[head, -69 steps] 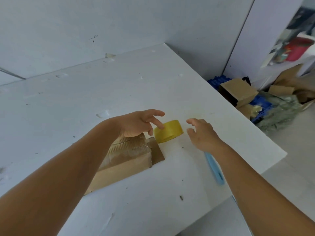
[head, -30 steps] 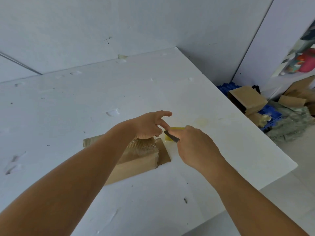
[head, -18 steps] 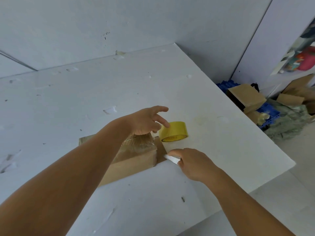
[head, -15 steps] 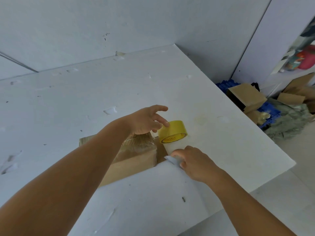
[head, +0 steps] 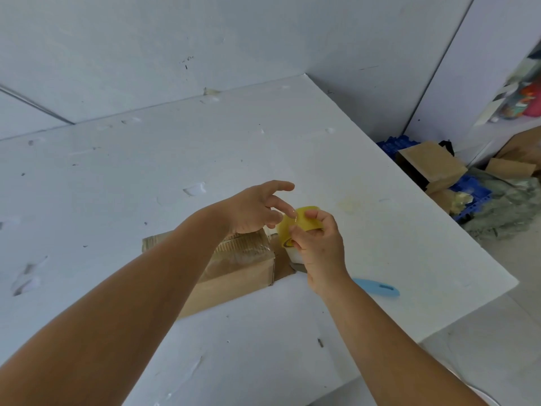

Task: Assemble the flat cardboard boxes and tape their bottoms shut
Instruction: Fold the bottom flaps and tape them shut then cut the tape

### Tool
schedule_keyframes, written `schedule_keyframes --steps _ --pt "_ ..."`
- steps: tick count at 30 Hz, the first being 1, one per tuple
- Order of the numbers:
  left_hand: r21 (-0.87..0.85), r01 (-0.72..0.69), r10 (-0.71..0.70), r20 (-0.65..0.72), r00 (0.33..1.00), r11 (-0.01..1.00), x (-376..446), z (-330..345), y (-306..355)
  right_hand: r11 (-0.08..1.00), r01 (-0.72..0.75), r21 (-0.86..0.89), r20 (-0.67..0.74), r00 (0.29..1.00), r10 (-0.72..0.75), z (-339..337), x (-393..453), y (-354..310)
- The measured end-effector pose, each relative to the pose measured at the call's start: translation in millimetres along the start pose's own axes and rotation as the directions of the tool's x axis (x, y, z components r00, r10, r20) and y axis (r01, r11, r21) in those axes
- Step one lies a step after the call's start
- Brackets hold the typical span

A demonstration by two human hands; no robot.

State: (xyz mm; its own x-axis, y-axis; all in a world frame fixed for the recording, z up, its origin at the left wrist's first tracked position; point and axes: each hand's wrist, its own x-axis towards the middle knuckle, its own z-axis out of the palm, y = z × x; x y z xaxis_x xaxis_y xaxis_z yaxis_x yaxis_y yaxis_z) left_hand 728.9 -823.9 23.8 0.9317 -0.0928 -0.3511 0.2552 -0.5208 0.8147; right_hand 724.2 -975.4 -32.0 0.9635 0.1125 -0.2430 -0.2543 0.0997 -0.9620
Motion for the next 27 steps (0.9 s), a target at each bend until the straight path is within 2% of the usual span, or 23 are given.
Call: schedule_keyframes --steps 4,11,14,17,20,24,26,27 --pt "0.0 -0.008 0.008 -0.005 1.0 1.0 -0.6 -0.3 -0.9 0.983 0.115 -0.144 -0.016 0.993 -0.119 -5.6 0.9 1.0" --pt "0.075 -0.062 0.06 0.027 0.998 0.995 -7.1 4.6 3.6 0.85 0.22 -0.478 -0.055 0.959 -0.279 -15.5 9.3 -12.5" --pt "0.076 -0.085 0.083 0.031 0.996 0.993 -7.6 5.6 6.6 0.743 0.298 -0.6 0.024 0.935 -0.355 -23.3 16.4 -23.2" --pt "0.12 -0.092 0.088 0.041 0.995 0.989 -9.5 7.9 6.5 0.539 0.393 -0.745 0.158 0.889 -0.429 -22.5 20.7 -28.6" --pt "0.079 -0.065 0.066 -0.004 0.998 0.995 -12.8 2.7 1.2 0.351 0.345 -0.871 0.197 0.898 -0.394 -27.8 30.8 -29.5" --pt "0.02 -0.071 0.071 -0.003 0.997 0.997 -17.1 -0.2 0.1 0.137 0.248 -0.959 0.218 0.955 -0.203 -46.4 42.2 -23.1" --pt "0.022 -0.084 0.085 -0.002 0.996 0.996 -17.5 0.7 0.8 0.067 0.288 -0.955 0.278 0.952 -0.13 -49.2 47.4 -13.2" --pt "0.021 -0.091 0.091 -0.002 0.996 0.996 -17.6 0.8 1.3 0.073 0.314 -0.947 0.306 0.946 -0.105 -49.2 49.9 -8.5"
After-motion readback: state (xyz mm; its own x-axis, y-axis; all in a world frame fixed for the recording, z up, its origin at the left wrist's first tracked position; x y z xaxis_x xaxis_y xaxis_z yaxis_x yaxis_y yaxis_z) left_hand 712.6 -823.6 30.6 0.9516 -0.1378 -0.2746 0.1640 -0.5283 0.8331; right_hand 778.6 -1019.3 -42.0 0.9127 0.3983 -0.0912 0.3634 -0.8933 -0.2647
